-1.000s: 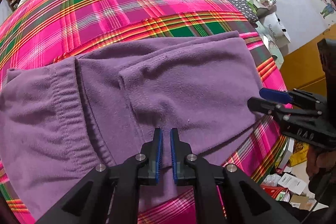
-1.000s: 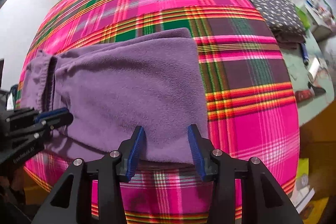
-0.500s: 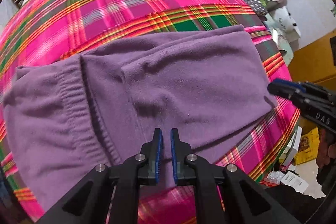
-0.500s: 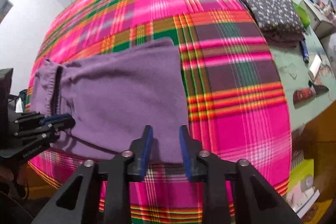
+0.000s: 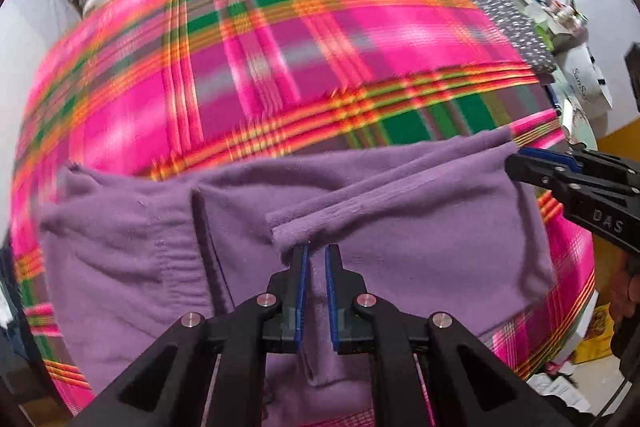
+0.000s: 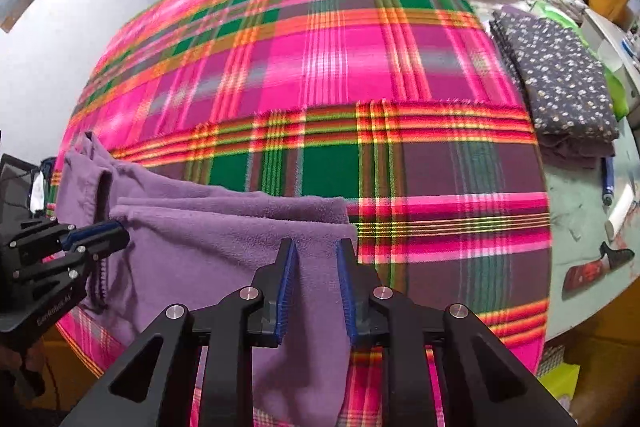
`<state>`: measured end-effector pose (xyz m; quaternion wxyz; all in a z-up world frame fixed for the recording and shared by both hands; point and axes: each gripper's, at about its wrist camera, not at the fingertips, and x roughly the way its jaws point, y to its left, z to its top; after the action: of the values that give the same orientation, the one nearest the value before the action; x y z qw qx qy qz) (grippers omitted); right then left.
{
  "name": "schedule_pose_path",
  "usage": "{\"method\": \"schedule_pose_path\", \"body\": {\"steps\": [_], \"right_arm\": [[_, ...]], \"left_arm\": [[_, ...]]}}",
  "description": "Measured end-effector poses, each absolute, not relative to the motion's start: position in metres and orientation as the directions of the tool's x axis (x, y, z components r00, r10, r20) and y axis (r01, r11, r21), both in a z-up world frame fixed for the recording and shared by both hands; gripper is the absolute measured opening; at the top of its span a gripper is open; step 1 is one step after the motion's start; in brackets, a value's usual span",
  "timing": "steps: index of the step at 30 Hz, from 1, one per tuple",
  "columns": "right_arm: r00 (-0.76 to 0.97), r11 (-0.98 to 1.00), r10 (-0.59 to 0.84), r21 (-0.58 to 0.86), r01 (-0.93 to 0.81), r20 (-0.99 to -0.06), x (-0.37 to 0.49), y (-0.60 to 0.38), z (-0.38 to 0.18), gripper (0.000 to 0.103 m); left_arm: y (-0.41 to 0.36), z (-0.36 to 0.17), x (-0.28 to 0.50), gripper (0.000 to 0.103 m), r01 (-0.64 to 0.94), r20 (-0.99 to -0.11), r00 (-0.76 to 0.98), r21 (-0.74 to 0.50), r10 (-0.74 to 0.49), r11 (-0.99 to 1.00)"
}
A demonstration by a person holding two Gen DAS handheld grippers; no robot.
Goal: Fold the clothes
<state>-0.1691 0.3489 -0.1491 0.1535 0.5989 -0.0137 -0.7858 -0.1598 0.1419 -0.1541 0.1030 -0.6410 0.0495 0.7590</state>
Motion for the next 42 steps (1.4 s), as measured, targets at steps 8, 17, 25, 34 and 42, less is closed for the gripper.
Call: {"method": "schedule_pose_path", "body": {"steps": [8,17,25,34,42], "right_arm": [[-0.211,-0.938,-0.327,0.289,0.189,-0.921,-0.165,0.371,-0.145,0.022],[-0.154,-0.892,-0.45,0.436,0.121,-0.879,-0.119,0.409,-0.152,0.031],[-0.11,-0.847,-0.53,0.517,0.126,-0.841,-0.117,0.406,-0.164,0.031],[-0.086,-0.827,-0.553,0.534,0.176,-0.829,-0.138,0.399,-0.173,0.032],[-0.084,-0.8,-0.59,0.567,0.198,-0.803,-0.149,0.399,-0.176,0.032]], "left_arm": [[0.134,-0.15,-0.16,0.009,-0.221,-0.982,-0.151,-0.076,0.111,-0.972],[0.124,-0.132,-0.132,0.009,-0.228,-0.983,-0.149,-0.075,0.111,-0.971],[0.131,-0.126,-0.113,0.009,-0.235,-0.987,-0.138,-0.053,0.087,-0.97],[0.134,-0.109,-0.11,0.009,-0.202,-0.983,-0.181,0.011,0.026,-0.979],[0.137,-0.105,-0.11,0.009,-0.181,-0.983,-0.184,0.022,0.012,-0.983]]}}
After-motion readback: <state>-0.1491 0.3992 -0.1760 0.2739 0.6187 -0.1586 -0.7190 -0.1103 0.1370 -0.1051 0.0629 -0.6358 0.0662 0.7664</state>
